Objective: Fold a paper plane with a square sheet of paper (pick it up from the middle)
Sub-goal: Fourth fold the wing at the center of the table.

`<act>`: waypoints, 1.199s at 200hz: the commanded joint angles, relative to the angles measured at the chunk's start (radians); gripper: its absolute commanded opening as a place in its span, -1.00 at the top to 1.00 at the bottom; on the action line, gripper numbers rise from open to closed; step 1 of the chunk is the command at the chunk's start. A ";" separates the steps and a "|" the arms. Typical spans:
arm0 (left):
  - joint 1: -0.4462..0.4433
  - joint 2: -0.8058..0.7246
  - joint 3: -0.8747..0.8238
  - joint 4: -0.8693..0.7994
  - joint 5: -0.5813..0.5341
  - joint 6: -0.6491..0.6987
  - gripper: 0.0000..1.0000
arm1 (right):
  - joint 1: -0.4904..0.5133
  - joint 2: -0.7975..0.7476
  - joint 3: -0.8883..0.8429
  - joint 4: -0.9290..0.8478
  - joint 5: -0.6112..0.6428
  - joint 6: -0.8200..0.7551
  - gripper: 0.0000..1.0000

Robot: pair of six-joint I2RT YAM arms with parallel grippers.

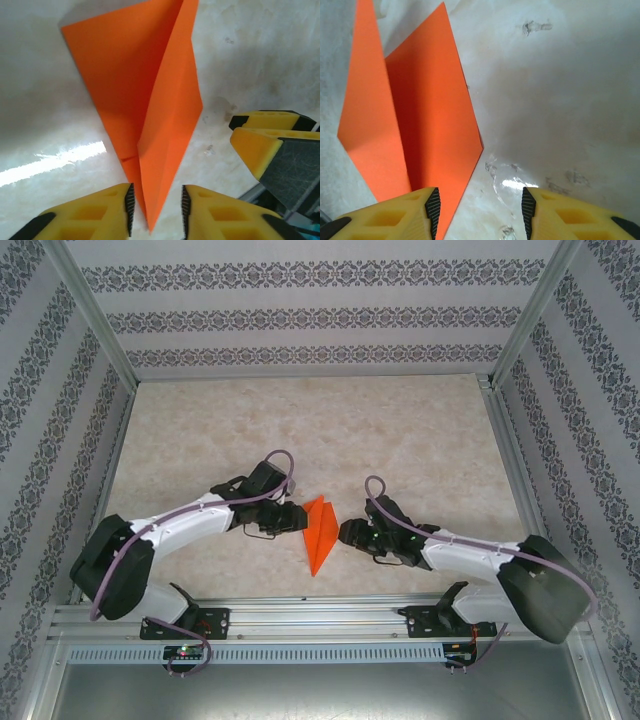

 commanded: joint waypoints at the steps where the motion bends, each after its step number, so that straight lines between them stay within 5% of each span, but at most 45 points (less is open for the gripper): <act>1: -0.014 0.049 0.060 -0.099 -0.059 0.052 0.19 | -0.005 0.045 0.032 0.063 -0.030 0.064 0.03; 95: -0.025 0.153 0.089 -0.069 -0.035 0.065 0.13 | -0.001 0.124 0.038 0.184 -0.065 0.121 0.31; 159: -0.025 0.217 0.108 -0.054 -0.028 0.068 0.21 | 0.002 0.010 0.060 -0.016 0.036 0.108 0.24; 240: -0.025 0.262 0.127 -0.065 -0.027 0.076 0.28 | -0.013 0.136 0.102 0.065 -0.051 0.114 0.22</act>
